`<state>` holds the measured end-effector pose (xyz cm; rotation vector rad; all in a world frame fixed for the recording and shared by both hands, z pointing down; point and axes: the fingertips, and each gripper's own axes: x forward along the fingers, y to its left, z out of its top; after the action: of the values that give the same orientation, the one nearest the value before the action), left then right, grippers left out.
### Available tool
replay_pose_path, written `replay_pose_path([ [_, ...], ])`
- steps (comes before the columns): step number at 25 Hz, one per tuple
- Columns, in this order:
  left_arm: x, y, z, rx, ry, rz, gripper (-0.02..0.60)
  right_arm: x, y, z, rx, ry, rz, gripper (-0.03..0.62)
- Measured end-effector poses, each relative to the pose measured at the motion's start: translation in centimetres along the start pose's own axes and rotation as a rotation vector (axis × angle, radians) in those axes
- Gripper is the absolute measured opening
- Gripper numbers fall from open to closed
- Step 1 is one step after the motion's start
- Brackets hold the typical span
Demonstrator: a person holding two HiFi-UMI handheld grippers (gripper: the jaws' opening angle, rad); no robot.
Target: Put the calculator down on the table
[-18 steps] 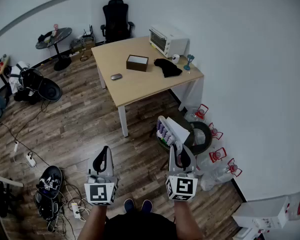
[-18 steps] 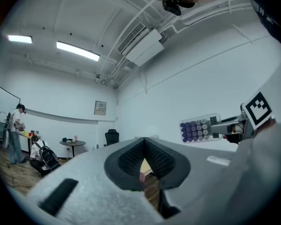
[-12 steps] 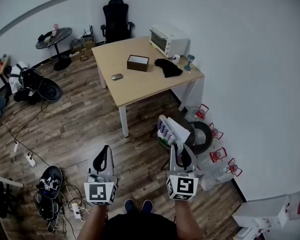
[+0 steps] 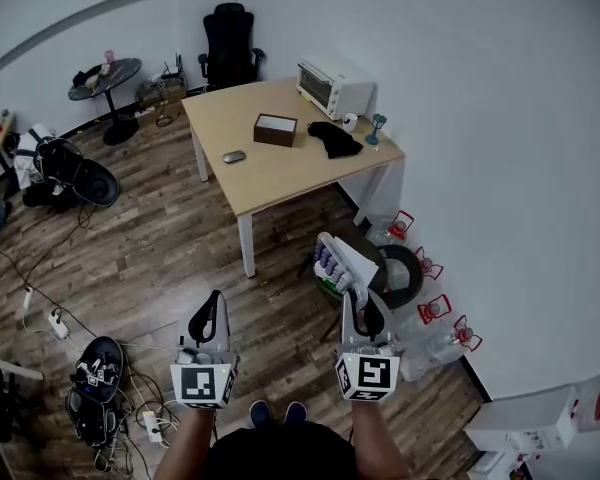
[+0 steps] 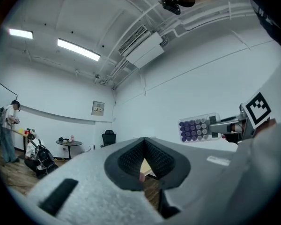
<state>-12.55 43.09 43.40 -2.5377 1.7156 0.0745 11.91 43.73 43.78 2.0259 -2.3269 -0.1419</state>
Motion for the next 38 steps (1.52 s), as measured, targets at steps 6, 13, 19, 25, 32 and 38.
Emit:
replay_pose_path([
  [6, -0.9, 1.5, 0.4, 0.029, -0.009, -0.012, -0.005, -0.4, 1.9, 0.1, -0.002, -0.008, -0.002, 0.11],
  [13, -0.1, 3.1, 0.7, 0.043, -0.009, -0.012, -0.006, 0.9, 2.7, 0.1, 0.001, -0.011, 0.013, 0.11],
  [19, 2.4, 3.8, 0.1, 0.054, 0.004, -0.015, -0.006, 3.8, 1.6, -0.8, 0.024, -0.014, 0.006, 0.11],
  [25, 5.4, 4.6, -0.7, 0.059, 0.004, -0.007, -0.005, 7.1, 0.5, -1.7, 0.028, -0.013, 0.009, 0.11],
  [32, 11.6, 5.9, -2.1, 0.053, 0.018, 0.01, -0.005, 13.3, -2.1, -2.5, 0.03, -0.008, 0.012, 0.11],
  [38, 19.0, 6.9, -1.9, 0.052, 0.009, 0.035, -0.005, 20.2, -5.7, -2.8, 0.046, -0.007, 0.021, 0.11],
])
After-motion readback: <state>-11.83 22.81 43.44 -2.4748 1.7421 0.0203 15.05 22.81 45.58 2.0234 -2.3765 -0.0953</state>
